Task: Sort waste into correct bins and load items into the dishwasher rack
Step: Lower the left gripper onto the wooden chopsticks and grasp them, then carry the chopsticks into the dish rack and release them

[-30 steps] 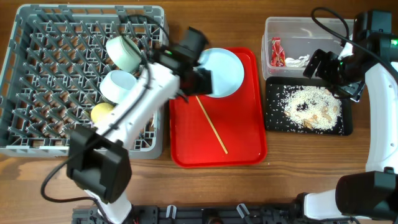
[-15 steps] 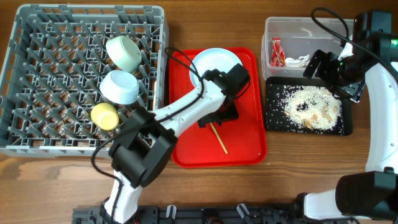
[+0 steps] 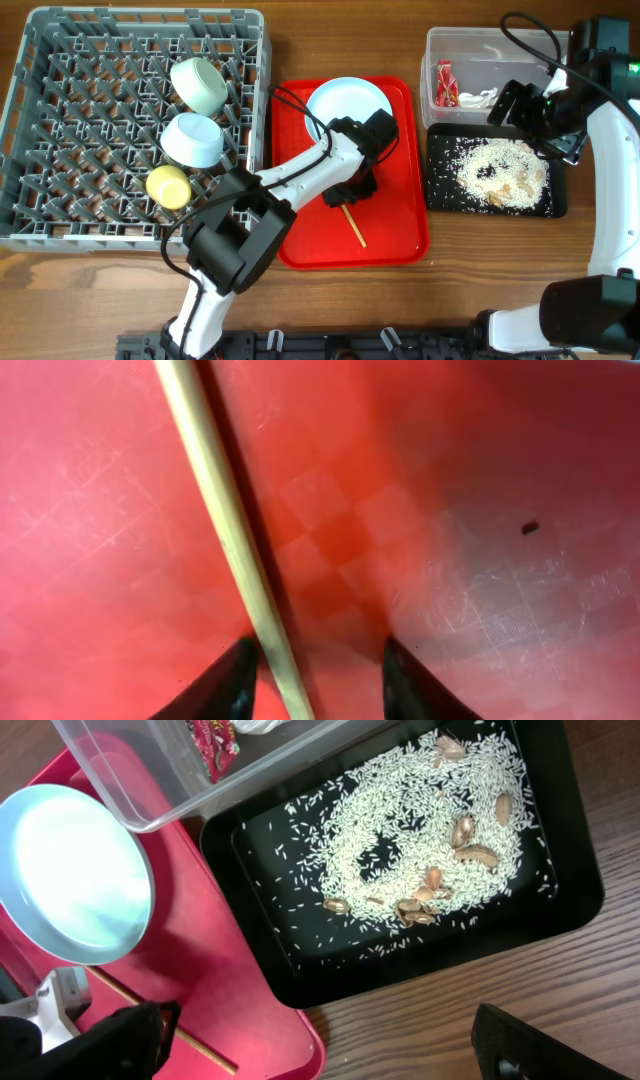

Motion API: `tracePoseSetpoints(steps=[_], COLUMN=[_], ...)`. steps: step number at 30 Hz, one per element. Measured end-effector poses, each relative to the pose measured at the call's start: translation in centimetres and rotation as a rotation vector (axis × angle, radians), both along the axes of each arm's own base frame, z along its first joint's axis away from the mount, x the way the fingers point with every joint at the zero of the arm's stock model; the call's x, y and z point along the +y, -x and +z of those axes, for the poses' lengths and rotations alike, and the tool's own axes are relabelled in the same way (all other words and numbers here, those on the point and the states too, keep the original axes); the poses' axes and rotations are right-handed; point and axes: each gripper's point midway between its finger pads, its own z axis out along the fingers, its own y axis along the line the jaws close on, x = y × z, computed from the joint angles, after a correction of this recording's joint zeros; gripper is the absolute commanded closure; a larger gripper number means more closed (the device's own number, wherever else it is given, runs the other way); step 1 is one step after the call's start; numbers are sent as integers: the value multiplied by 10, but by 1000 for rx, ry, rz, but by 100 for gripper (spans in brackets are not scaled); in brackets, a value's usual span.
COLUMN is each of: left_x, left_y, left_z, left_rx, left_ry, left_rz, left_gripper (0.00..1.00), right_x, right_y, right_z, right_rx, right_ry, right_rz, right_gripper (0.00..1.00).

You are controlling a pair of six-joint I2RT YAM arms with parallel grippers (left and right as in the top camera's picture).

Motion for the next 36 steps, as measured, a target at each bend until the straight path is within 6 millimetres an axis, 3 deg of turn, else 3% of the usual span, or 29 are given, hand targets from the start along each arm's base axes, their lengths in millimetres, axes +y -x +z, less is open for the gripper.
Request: tracePoseSetpoints(steps=[3, 9, 20, 23, 26, 29, 32, 36], left_x=[1, 2, 6, 23, 43, 66, 91, 119], left_y=[0, 0, 0, 6, -2, -26, -49, -64], left_z=[0, 0, 2, 7, 27, 63, 102, 137], left_rx=[0, 0, 8, 35, 21, -60, -175, -285], left_ry=[-2, -6, -5, -44, -46, 3, 48, 39], left_rz=[4, 3, 15, 28, 33, 24, -114, -266], left_gripper=[85, 93, 96, 96, 96, 96, 96, 96], right_x=[0, 0, 0, 0, 0, 0, 0, 0], right_y=[0, 0, 0, 0, 0, 0, 0, 0], right_z=[0, 0, 0, 0, 0, 0, 0, 0], right_rx=[0, 0, 0, 0, 0, 0, 0, 0], right_ry=[0, 0, 0, 0, 0, 0, 0, 0], right_rz=[0, 0, 0, 0, 0, 0, 0, 0], right_gripper=[0, 0, 0, 0, 0, 0, 0, 1])
